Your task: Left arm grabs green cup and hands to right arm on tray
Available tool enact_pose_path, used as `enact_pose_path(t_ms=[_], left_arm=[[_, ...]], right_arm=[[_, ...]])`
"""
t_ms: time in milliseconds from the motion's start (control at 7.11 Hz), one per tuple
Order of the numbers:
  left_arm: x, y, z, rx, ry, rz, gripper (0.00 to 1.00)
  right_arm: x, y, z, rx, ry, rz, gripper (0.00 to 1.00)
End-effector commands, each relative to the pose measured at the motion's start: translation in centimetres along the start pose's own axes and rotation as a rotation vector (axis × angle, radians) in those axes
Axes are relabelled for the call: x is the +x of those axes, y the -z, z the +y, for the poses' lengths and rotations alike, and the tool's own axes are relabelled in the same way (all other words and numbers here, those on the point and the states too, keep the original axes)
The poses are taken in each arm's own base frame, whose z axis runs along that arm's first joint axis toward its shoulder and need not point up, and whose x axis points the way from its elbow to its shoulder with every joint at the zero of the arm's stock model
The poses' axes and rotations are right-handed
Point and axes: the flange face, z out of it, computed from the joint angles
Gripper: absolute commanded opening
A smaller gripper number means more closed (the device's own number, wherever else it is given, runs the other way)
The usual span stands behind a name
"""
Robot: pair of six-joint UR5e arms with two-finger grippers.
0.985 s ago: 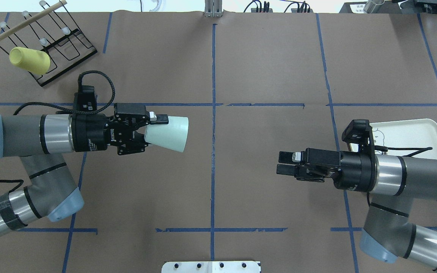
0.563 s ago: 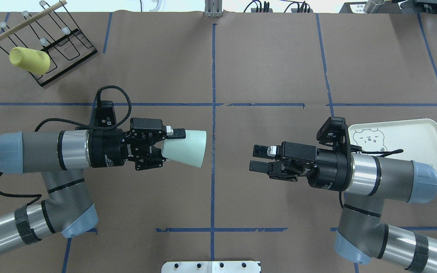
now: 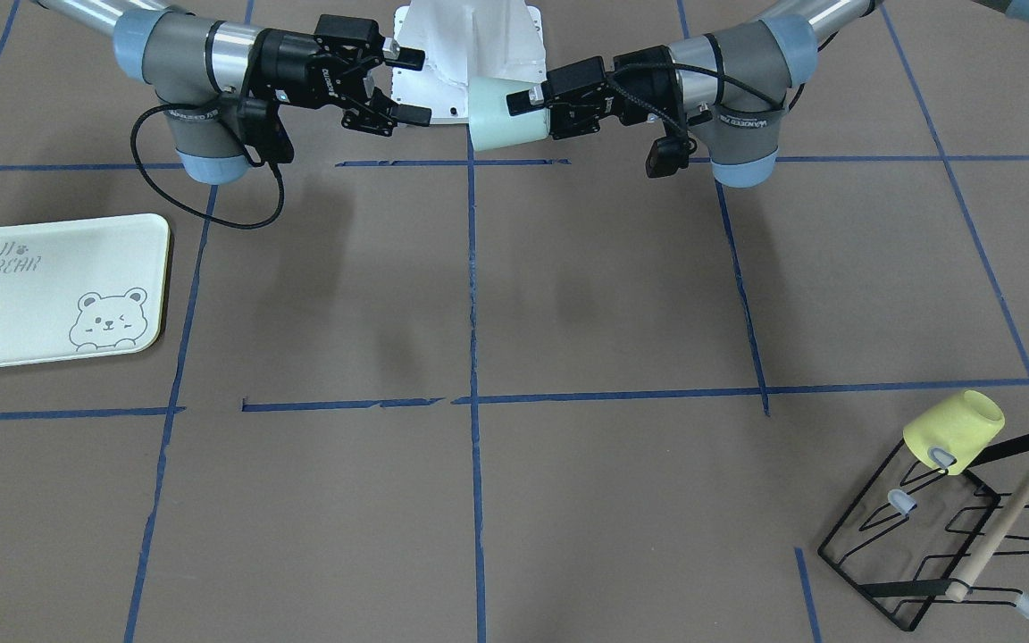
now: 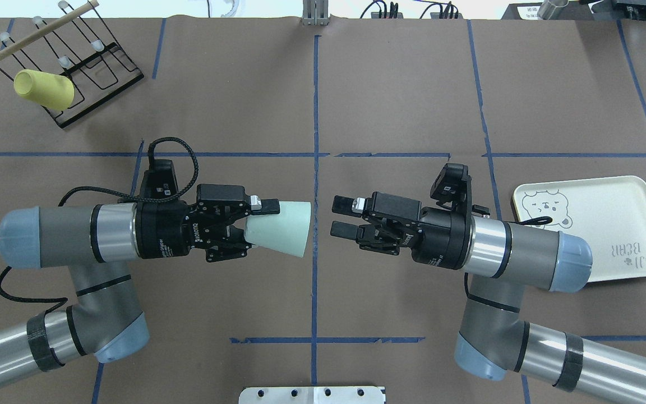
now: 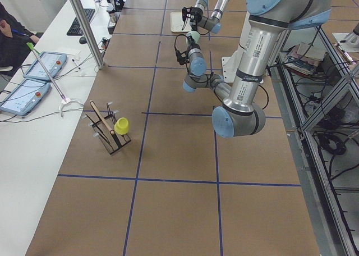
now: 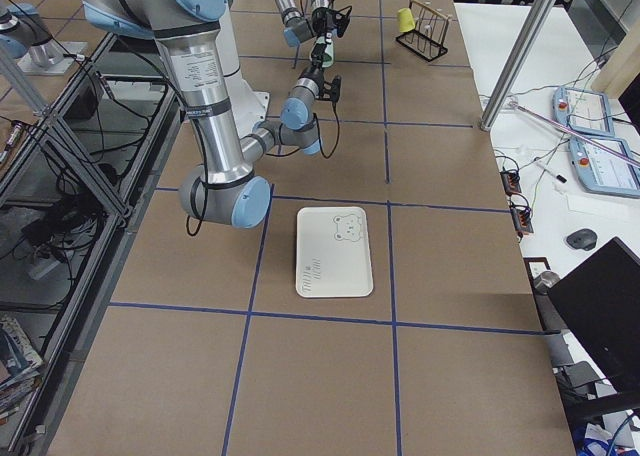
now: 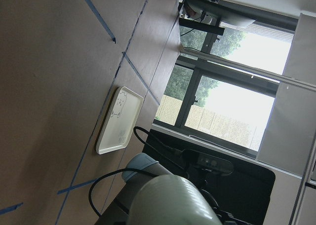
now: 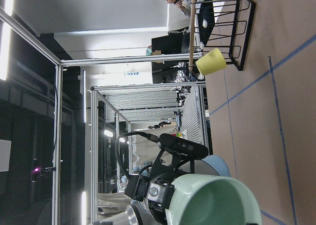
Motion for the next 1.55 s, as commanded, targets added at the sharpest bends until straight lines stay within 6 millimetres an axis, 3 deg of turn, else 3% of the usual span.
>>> enact_pose_path(t_ms=[0,281,563,985,1407], left_arm=[[-0.2,-0.2,0.2,-0.005,0.004,-0.001,0.18],[-0.3,-0.2,0.2,-0.003,0.007,-0.005,0.18],[-0.3,-0.2,0.2,-0.003,0.007,-0.005,0.18],[-0.3,-0.2,0.2,-0.003,0.007,-0.005,0.18],[-0.2,-0.3,0.2,-0.005,0.007,-0.003,0.18]], right_arm=[[-0.9,-2.4,0.0,0.02,-0.001,0.003,0.92],[-0.6,-2.5,0.6,0.011,-0.009,0.005,0.92],[-0.3,-2.7,1.2,0.003,-0.017,0.009,0.84],[0.1,-2.8,1.8,-0.007,-0.028,0.012,0.58],[0.4,-2.8,2.1,-0.011,-0.031,0.016,0.38]])
